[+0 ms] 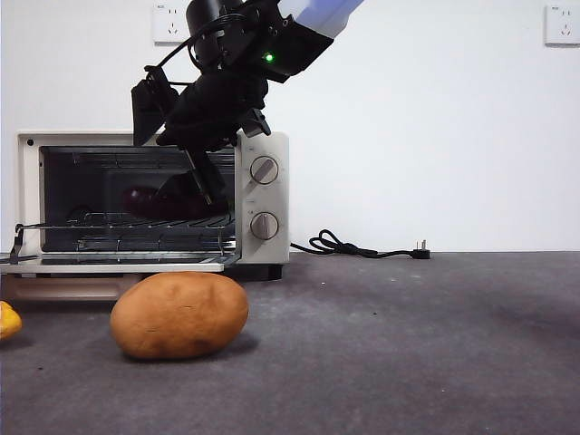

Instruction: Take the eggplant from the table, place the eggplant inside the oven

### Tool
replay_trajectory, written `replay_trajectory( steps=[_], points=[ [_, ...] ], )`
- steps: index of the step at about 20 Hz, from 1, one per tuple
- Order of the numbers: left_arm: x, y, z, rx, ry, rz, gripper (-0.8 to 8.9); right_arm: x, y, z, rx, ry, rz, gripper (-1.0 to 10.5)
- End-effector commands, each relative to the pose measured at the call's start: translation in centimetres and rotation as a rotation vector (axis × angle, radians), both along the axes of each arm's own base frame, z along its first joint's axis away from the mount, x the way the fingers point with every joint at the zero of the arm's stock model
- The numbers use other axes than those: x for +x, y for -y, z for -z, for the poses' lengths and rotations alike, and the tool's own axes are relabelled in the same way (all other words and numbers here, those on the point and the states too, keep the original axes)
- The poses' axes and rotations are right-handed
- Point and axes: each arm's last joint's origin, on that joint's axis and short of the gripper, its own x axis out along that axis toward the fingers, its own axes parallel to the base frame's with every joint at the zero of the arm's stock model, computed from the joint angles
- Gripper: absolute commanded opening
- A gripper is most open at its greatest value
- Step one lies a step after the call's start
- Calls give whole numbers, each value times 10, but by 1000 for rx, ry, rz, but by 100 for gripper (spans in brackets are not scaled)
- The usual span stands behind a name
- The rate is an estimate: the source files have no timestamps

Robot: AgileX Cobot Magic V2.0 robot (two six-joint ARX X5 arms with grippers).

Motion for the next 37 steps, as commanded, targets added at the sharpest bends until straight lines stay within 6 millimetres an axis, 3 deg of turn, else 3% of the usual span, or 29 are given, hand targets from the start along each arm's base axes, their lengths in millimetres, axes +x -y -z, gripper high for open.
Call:
replay_trajectory(
  steps=[1, 6, 12, 21, 27, 37],
  points=[
    [-1, 0, 0, 7, 5, 6, -5, -1, -3, 6, -8, 3, -27, 386],
    [-1, 0, 0, 7, 8, 5, -5, -3, -4, -2, 0, 35, -100, 385],
    [-1, 0, -1, 8, 11, 3, -5, -10, -1, -27, 8, 90, -130, 384],
    [2, 0, -1, 10, 14, 3, -5, -35, 14, -86, -50, 259, -308, 383],
    [5, 1, -2, 10, 15, 3, -5, -65, 45, -141, -237, 453, -395, 382],
    [9, 1, -1, 10, 7, 3, -5, -134, 118, -219, -578, 692, -476, 378]
  ],
)
